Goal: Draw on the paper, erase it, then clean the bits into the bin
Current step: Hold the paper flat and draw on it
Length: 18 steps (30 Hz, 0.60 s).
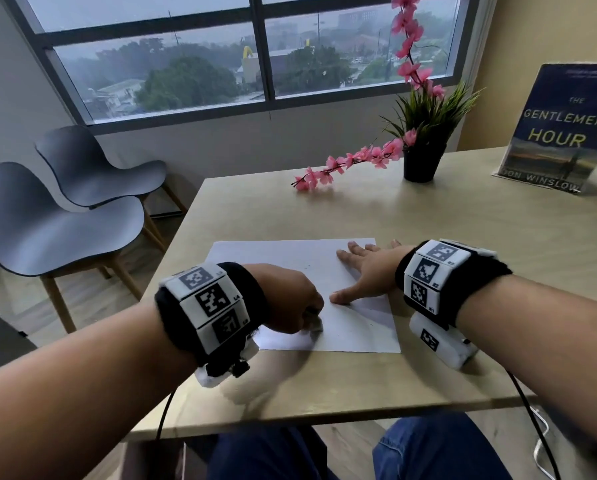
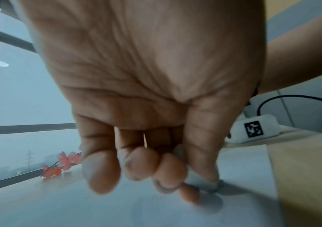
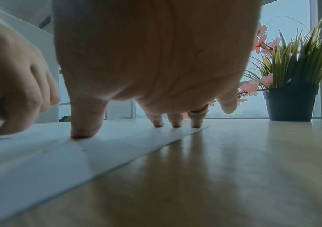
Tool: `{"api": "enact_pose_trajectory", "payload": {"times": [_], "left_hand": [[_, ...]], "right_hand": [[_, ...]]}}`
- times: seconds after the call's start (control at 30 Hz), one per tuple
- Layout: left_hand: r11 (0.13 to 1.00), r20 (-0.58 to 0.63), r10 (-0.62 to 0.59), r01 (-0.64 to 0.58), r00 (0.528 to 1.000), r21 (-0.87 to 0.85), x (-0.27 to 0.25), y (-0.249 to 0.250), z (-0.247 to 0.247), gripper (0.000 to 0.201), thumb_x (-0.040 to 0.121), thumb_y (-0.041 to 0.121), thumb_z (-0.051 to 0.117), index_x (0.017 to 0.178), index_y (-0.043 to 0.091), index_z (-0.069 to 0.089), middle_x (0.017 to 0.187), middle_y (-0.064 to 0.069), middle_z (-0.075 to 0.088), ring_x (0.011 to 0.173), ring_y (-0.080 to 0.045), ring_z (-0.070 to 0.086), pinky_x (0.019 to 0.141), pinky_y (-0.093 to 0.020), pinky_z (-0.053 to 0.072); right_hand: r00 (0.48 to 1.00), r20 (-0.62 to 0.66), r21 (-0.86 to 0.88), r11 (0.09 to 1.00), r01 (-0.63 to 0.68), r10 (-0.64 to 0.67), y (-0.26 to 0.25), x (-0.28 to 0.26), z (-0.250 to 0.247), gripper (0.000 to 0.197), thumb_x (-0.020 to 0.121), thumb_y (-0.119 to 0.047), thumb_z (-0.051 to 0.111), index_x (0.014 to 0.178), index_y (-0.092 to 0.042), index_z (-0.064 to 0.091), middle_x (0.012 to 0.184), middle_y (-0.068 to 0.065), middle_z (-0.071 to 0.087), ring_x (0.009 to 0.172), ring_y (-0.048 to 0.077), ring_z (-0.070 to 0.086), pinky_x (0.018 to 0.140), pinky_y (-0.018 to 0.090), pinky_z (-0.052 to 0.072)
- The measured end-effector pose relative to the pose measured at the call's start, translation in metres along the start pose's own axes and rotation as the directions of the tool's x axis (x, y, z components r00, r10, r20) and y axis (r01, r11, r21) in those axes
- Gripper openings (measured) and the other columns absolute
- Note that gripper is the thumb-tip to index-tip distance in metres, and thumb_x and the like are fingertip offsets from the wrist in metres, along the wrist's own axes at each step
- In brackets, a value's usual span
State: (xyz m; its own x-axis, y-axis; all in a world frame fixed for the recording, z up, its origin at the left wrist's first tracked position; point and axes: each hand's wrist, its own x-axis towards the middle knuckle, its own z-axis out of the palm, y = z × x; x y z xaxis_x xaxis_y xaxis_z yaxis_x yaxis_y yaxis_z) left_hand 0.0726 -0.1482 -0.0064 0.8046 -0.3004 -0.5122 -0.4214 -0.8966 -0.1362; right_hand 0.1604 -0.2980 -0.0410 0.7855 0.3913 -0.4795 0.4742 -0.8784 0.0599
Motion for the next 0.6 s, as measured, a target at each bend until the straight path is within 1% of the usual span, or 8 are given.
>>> {"api": "enact_pose_trajectory", "payload": {"times": [0.1, 0.17, 0.2, 0.3, 0.4, 0.5, 0.57, 0.6], "left_hand": [[0.999, 0.005, 0.032, -0.032, 0.999, -0.004, -0.003, 0.002, 0.007, 0.021, 0.097, 0.039, 0.042, 0.096, 0.024, 0.057, 0.085, 0.006, 0.054, 0.08, -0.018, 0.049, 0.069, -0.029, 0.038], [0.998, -0.001, 0.021, -0.022, 1.0, -0.064, -0.005, -0.007, 0.011, 0.028, 0.096, 0.046, 0.043, 0.103, 0.025, 0.06, 0.095, 0.006, 0.061, 0.084, -0.018, 0.053, 0.076, -0.029, 0.043], [0.995, -0.037, -0.009, 0.005, 0.999, -0.1, -0.004, -0.016, 0.011, 0.031, 0.095, 0.05, 0.043, 0.104, 0.026, 0.06, 0.097, 0.006, 0.062, 0.085, -0.017, 0.053, 0.077, -0.028, 0.043], [0.979, -0.22, -0.143, 0.105, 0.965, -0.176, -0.003, -0.051, 0.013, 0.03, 0.093, 0.056, 0.043, 0.087, 0.028, 0.054, 0.087, 0.01, 0.056, 0.081, -0.016, 0.05, 0.079, -0.029, 0.046], [0.959, -0.266, -0.228, 0.17, 0.937, -0.225, -0.002, -0.075, 0.016, 0.037, 0.092, 0.053, 0.048, 0.088, 0.017, 0.058, 0.088, 0.005, 0.058, 0.082, -0.018, 0.051, 0.08, -0.03, 0.045], [0.934, -0.289, -0.237, 0.136, 0.928, -0.329, -0.001, -0.08, 0.012, 0.036, 0.089, 0.052, 0.054, 0.095, 0.018, 0.063, 0.077, 0.014, 0.059, 0.074, -0.012, 0.053, 0.067, -0.02, 0.043], [0.896, -0.31, -0.219, 0.065, 0.925, -0.44, 0.004, -0.078, 0.007, 0.031, 0.087, 0.05, 0.059, 0.093, 0.02, 0.061, 0.071, 0.015, 0.062, 0.062, -0.003, 0.054, 0.055, -0.011, 0.039], [0.863, -0.317, -0.208, 0.02, 0.925, -0.505, 0.008, -0.076, 0.005, 0.029, 0.086, 0.048, 0.062, 0.093, 0.02, 0.059, 0.07, 0.013, 0.064, 0.057, 0.0, 0.054, 0.055, -0.011, 0.04]], "right_hand": [[1.0, -0.004, 0.012, 1.0, 0.002, -0.002, 0.0, -0.001, -0.001, 0.104, 0.077, -0.084, 0.038, 0.155, -0.03, -0.007, 0.163, -0.004, -0.012, 0.151, 0.024, -0.001, 0.118, 0.057, 0.0], [1.0, -0.021, 0.021, 1.0, 0.012, -0.011, 0.0, -0.004, -0.002, 0.104, 0.077, -0.083, 0.04, 0.156, -0.029, -0.002, 0.164, -0.003, -0.007, 0.151, 0.025, 0.003, 0.118, 0.056, 0.0], [0.999, -0.036, 0.03, 0.999, 0.016, -0.015, -0.001, -0.005, -0.003, 0.104, 0.076, -0.082, 0.043, 0.156, -0.028, 0.002, 0.164, -0.002, -0.003, 0.15, 0.027, 0.007, 0.119, 0.056, 0.001], [0.995, -0.093, 0.079, 0.996, 0.039, -0.032, 0.0, -0.01, -0.004, 0.108, 0.07, -0.081, 0.054, 0.154, -0.027, 0.013, 0.161, -0.001, 0.016, 0.146, 0.033, 0.021, 0.118, 0.054, 0.012], [0.992, -0.106, 0.127, 0.988, 0.084, -0.07, 0.002, -0.021, -0.009, 0.104, 0.072, -0.071, 0.065, 0.153, -0.029, 0.015, 0.156, 0.0, 0.03, 0.142, 0.027, 0.031, 0.118, 0.046, 0.016], [0.994, -0.058, 0.181, 0.979, 0.097, -0.088, 0.005, -0.033, -0.017, 0.084, 0.079, -0.062, 0.065, 0.148, -0.032, 0.026, 0.151, -0.002, 0.039, 0.135, 0.022, 0.04, 0.106, 0.034, 0.031], [0.991, -0.086, 0.191, 0.974, 0.12, -0.105, 0.003, -0.037, -0.022, 0.076, 0.082, -0.062, 0.061, 0.146, -0.034, 0.031, 0.147, -0.002, 0.044, 0.131, 0.022, 0.044, 0.102, 0.033, 0.032], [0.984, -0.13, 0.191, 0.971, 0.143, -0.12, 0.002, -0.037, -0.024, 0.073, 0.084, -0.062, 0.06, 0.145, -0.034, 0.032, 0.145, -0.002, 0.047, 0.129, 0.022, 0.045, 0.102, 0.033, 0.032]]}}
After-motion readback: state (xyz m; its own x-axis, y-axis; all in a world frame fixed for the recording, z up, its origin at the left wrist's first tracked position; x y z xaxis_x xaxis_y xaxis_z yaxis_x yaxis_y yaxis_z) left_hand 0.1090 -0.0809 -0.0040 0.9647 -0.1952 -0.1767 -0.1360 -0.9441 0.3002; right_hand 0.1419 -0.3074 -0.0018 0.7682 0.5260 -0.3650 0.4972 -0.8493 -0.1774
